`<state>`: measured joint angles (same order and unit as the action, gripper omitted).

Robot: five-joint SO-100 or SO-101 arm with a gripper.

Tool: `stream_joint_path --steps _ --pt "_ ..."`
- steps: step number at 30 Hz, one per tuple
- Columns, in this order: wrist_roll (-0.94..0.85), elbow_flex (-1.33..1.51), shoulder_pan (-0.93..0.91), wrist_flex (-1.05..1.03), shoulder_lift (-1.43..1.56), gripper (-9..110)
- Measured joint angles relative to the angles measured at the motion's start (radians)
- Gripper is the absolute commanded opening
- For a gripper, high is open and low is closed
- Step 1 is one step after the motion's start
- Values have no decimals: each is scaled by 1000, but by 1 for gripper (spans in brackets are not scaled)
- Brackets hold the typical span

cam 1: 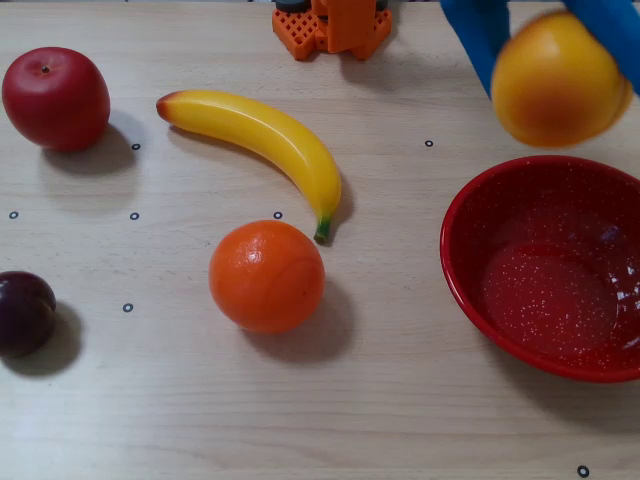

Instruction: Put peach in the red bowl.

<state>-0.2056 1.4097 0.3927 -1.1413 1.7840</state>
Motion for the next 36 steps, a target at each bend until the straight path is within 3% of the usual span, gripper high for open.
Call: stream_joint_path --steps 13,35,36 --pt "25 152 74 110 -106 0" --pt "-3 21 130 224 -474 0" --pt "-32 21 130 227 -483 4"
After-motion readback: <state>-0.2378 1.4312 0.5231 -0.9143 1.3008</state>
